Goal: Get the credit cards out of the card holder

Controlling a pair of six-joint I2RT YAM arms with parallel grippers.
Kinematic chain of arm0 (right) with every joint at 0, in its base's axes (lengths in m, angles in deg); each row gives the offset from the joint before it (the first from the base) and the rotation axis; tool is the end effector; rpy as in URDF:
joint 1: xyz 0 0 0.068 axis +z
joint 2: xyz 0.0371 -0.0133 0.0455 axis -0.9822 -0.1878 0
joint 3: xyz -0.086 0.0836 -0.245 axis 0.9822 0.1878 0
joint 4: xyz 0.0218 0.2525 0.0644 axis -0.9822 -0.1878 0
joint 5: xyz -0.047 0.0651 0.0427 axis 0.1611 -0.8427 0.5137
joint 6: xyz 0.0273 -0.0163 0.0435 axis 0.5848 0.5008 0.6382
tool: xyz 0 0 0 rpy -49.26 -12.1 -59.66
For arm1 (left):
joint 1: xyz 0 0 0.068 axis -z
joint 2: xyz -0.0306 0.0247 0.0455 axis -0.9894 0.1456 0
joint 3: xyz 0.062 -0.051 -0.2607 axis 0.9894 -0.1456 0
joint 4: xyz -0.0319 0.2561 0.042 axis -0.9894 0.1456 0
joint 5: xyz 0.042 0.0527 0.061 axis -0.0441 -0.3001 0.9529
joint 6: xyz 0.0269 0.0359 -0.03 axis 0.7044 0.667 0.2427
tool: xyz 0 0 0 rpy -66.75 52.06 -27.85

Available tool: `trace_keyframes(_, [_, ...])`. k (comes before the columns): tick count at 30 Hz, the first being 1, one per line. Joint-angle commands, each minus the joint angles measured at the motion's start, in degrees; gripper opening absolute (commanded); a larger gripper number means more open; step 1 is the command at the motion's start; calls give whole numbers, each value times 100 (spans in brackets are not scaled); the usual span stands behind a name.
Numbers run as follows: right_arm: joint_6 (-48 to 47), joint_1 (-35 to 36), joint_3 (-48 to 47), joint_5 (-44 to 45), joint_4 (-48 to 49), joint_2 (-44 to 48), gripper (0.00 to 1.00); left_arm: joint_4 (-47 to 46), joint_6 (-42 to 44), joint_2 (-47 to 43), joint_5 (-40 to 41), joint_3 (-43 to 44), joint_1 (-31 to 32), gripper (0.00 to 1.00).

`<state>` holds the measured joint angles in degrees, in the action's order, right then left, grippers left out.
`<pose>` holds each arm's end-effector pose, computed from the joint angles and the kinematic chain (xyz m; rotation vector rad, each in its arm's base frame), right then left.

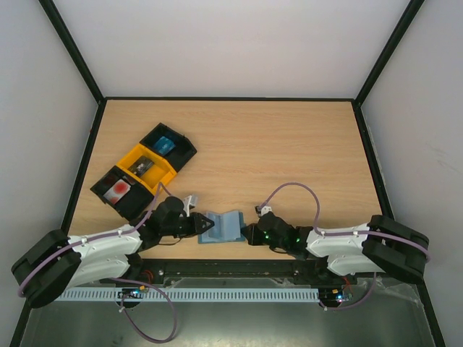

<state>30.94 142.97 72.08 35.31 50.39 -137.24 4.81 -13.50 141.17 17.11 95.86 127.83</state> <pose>0.0816 0.1751 0.1172 -0.2231 2.5396 1.1532 0.1189 -0.1413 0.1375 -0.0605 2.4712 -1.3374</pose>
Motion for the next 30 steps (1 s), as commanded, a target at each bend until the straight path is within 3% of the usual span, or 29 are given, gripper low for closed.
trace_keyframes(1, [96, 10, 159, -55, 293, -102, 10, -293, -95, 32, -250, 150, -19, 26])
trace_keyframes(16, [119, 19, 202, 31, 231, 69, 11, -861, -408, 492, -308, 474, 275, 35])
trace_keyframes(30, [198, 20, 212, 441, -701, 1300, 12, -1297, -468, 1080, -323, 661, 551, 44])
